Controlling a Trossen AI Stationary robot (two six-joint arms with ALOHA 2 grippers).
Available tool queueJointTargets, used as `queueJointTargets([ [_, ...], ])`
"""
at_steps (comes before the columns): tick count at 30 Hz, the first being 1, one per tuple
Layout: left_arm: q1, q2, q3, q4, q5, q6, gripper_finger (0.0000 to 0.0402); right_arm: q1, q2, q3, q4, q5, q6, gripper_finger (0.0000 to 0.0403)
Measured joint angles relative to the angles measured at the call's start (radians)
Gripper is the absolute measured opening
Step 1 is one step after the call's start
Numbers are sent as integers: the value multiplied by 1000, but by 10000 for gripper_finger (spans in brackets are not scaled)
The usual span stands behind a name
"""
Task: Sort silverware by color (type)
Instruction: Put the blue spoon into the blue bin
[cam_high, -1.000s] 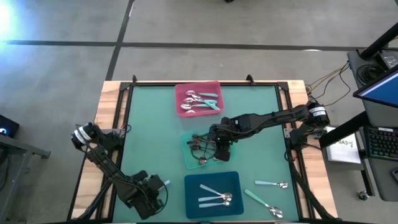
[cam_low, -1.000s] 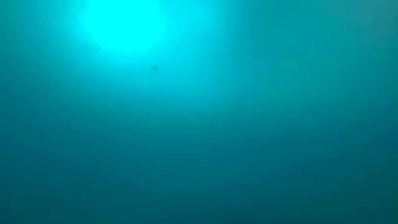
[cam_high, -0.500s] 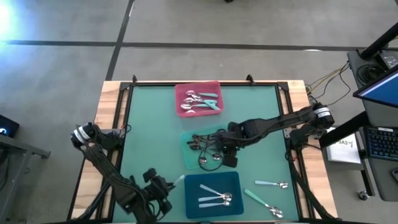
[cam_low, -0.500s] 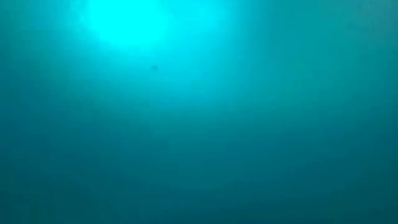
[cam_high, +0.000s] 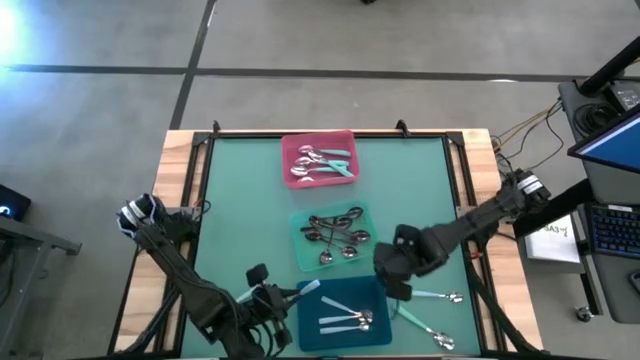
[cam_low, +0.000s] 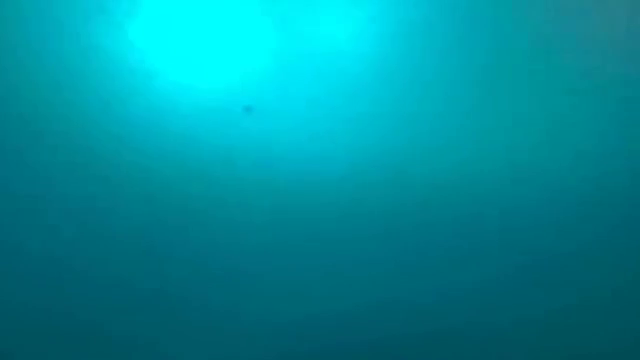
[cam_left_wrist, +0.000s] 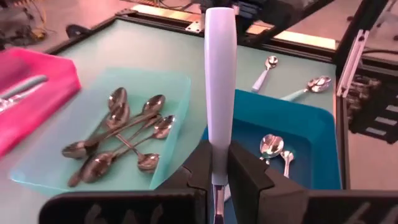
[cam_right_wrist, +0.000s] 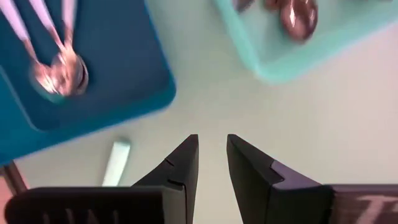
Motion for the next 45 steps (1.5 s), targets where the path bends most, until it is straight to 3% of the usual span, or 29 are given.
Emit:
queueJointTargets([
  [5, 30, -1, -75, 170, 69, 64, 15, 127, 0, -82, 1, 12, 170, 77],
  [11, 93, -1, -180, 488, 204, 255, 16, 244, 0, -175, 2, 37, 373, 71],
  [21, 177, 17, -252, 607, 437, 256, 62, 330, 0, -327, 82, 28, 555, 90],
  [27, 183, 31, -230, 609, 455, 305, 105, 330, 0, -360, 154, 26, 526, 130],
  [32, 172, 32, -201, 609, 435, 348, 118, 330, 1, -413, 246, 29, 460, 151],
  [37, 155, 32, -164, 601, 435, 357, 118, 330, 1, -468, 303, 17, 459, 145],
  [45, 138, 31, -142, 595, 429, 390, 119, 336, 0, -437, 313, -18, 448, 123],
])
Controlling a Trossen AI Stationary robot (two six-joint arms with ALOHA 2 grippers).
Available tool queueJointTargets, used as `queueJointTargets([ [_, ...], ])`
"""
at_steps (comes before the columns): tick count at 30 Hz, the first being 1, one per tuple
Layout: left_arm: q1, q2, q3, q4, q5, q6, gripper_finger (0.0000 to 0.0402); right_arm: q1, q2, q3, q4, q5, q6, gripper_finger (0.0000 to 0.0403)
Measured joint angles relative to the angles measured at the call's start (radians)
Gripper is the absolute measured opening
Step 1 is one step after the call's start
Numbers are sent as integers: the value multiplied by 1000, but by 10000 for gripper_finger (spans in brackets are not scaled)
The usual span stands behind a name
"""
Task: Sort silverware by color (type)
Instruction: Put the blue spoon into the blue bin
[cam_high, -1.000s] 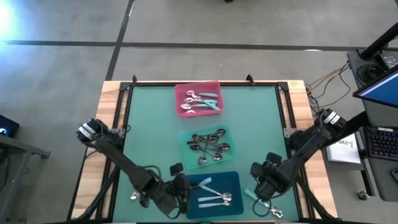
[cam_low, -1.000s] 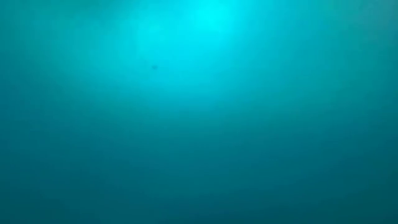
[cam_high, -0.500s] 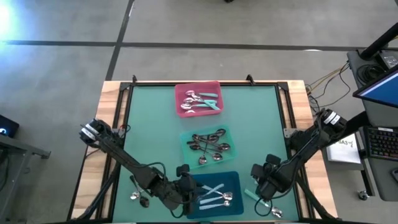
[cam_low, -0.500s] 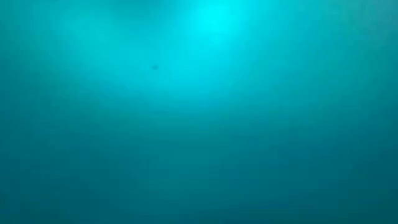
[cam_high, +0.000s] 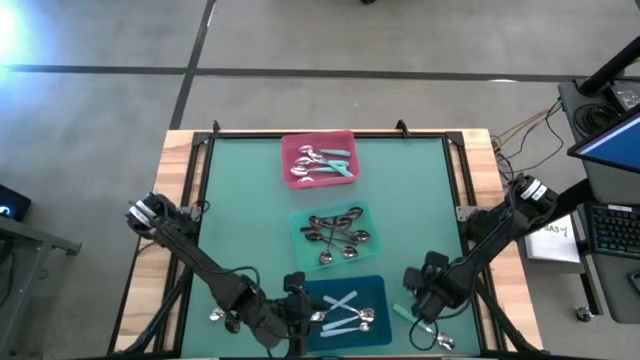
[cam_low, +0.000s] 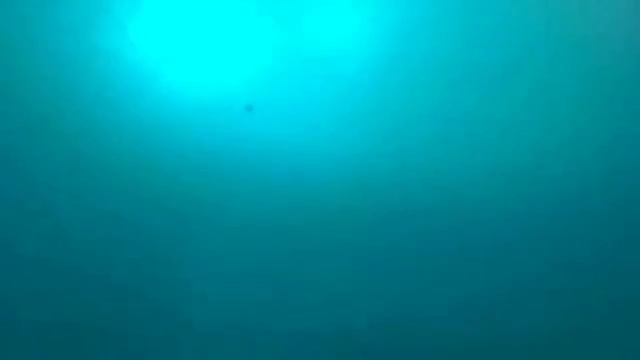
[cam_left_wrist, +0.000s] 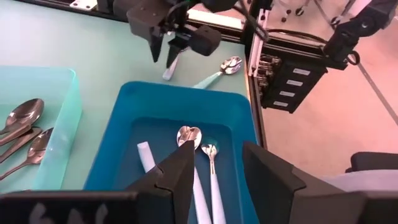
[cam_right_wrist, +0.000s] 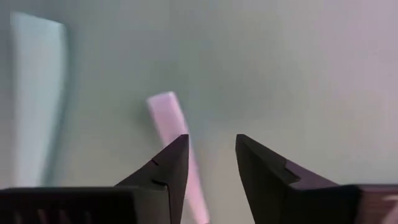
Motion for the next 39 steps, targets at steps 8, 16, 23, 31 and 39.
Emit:
queueJointTargets([
  [8, -1, 0, -4, 1, -3, -4, 119, 44, 0, 24, 88, 3, -1, 119],
  [16, -1, 0, -5, 1, -3, 3, 119, 45, 38, 1, 88, 28, -33, 118],
  [23, -2, 0, -5, 8, -3, -2, 119, 44, 48, -32, 109, 23, -34, 113],
  [31, -3, 0, -5, 10, -2, -10, 119, 43, 47, -49, 158, 10, -60, 35],
  [39, -8, 0, -5, 11, -2, -31, 119, 43, 22, -17, 90, 28, -41, 35],
])
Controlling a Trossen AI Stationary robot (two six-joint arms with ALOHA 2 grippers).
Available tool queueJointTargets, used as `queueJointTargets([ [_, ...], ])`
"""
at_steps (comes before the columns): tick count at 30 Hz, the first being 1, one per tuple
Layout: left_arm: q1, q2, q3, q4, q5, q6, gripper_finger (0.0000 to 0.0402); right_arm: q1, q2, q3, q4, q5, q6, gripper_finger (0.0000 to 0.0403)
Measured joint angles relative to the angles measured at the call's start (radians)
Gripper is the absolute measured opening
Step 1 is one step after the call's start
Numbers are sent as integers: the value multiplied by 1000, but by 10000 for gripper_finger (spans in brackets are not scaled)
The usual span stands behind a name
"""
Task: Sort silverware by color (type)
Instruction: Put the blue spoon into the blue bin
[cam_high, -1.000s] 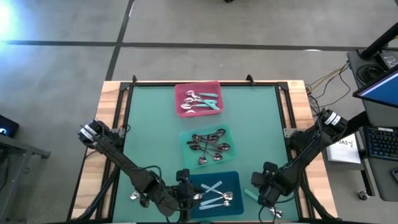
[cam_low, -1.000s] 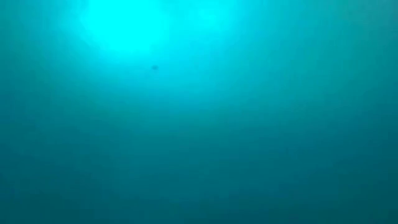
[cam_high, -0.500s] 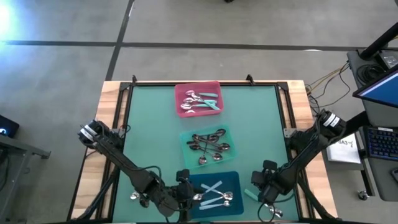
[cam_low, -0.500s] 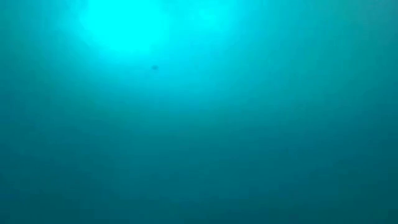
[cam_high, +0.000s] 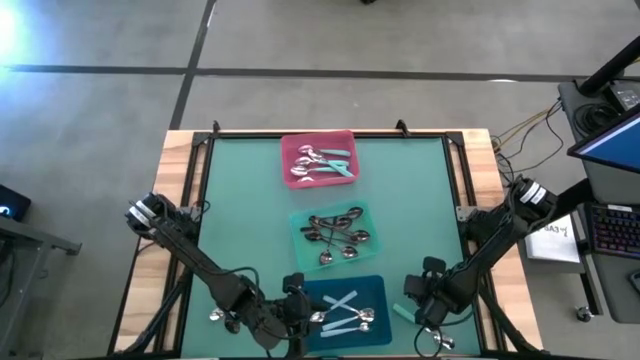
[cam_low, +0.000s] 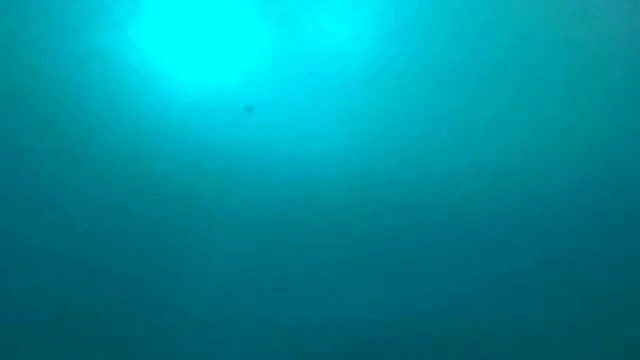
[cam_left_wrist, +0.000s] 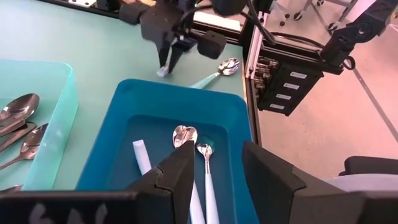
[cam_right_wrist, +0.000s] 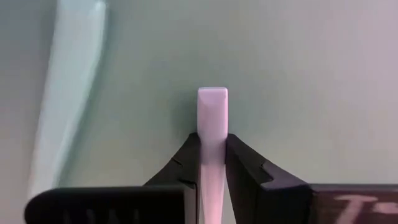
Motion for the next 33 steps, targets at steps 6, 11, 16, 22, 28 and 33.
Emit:
queueJointTargets([
  [6, -7, -2, 0, -3, 1, -14, 119, 0, -33, 108, -13, 156, -76, 35],
  [11, -19, -2, 0, -31, 48, -15, 119, 0, -33, 242, -8, 358, -229, 35],
  [16, -38, -4, 0, -92, 146, -60, 119, -4, -34, 354, 60, 515, -395, 35],
  [22, -66, -4, 0, -199, 162, -146, 119, -34, 10, 344, 348, 533, -584, 35],
  [28, -80, -4, 0, -239, 165, -197, 119, -73, 95, 348, 501, 500, -692, 35],
  [33, -88, -5, 0, -295, 229, -320, 119, -95, 120, 354, 500, 480, -655, 84],
])
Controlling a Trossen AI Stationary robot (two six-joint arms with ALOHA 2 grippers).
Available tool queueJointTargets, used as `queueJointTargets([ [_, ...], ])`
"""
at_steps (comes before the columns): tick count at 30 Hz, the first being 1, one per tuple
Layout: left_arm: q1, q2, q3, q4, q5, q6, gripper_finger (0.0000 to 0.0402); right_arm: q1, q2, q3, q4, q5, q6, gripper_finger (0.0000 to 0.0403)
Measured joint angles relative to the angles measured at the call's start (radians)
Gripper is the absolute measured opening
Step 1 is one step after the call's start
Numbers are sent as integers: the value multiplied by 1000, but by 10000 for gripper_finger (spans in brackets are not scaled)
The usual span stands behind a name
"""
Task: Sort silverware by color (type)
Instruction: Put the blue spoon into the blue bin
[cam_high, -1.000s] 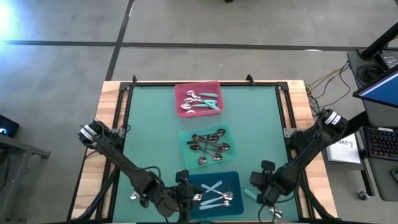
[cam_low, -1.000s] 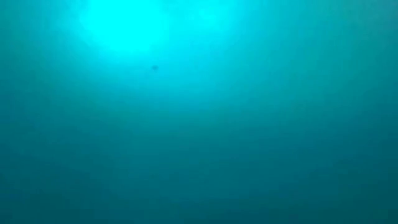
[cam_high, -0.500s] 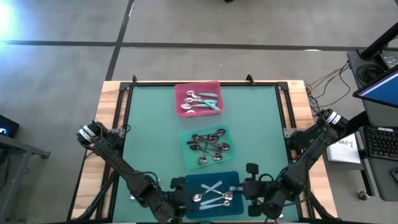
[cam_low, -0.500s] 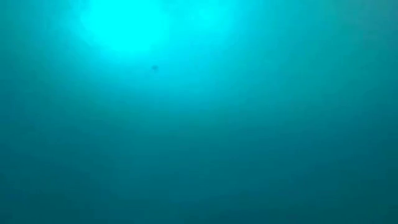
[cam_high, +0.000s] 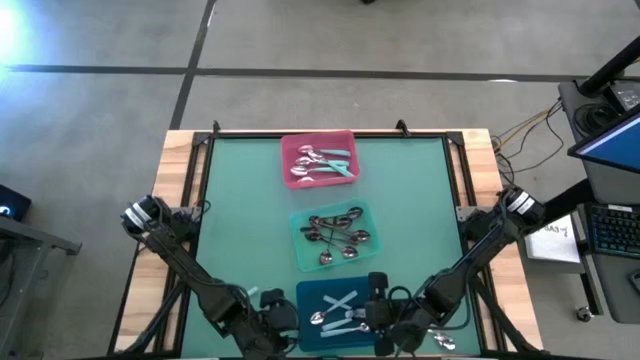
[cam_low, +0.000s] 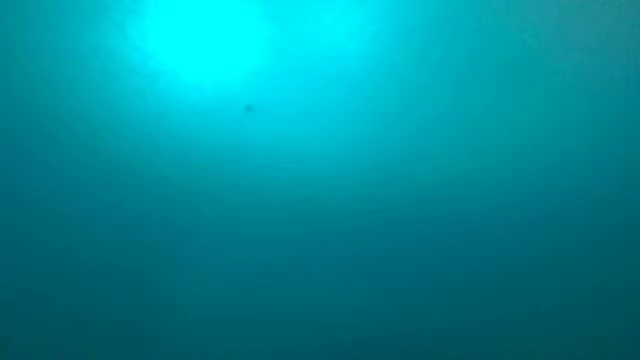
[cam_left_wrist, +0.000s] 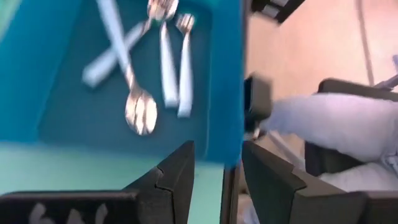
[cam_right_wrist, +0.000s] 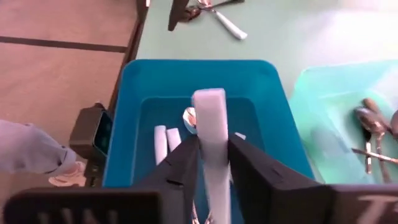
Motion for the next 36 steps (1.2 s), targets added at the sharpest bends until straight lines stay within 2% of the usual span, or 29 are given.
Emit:
queueJointTargets([
  [7, -19, 0, 0, -271, 124, -276, 119, -4, 0, 1, 2, -45, 34, 163],
  [13, -42, 1, -14, -520, 211, -454, 119, -4, -13, 1, -15, -99, 58, 186],
  [19, -50, 3, -87, -536, 274, -471, 119, -4, -43, 2, -43, -99, 81, 182],
  [29, -50, 2, -206, -576, 305, -514, 119, -4, -74, 2, -64, -96, 105, 173],
  [36, -50, -3, -257, -543, 324, -517, 119, -4, -74, 2, -65, -96, 110, 171],
])
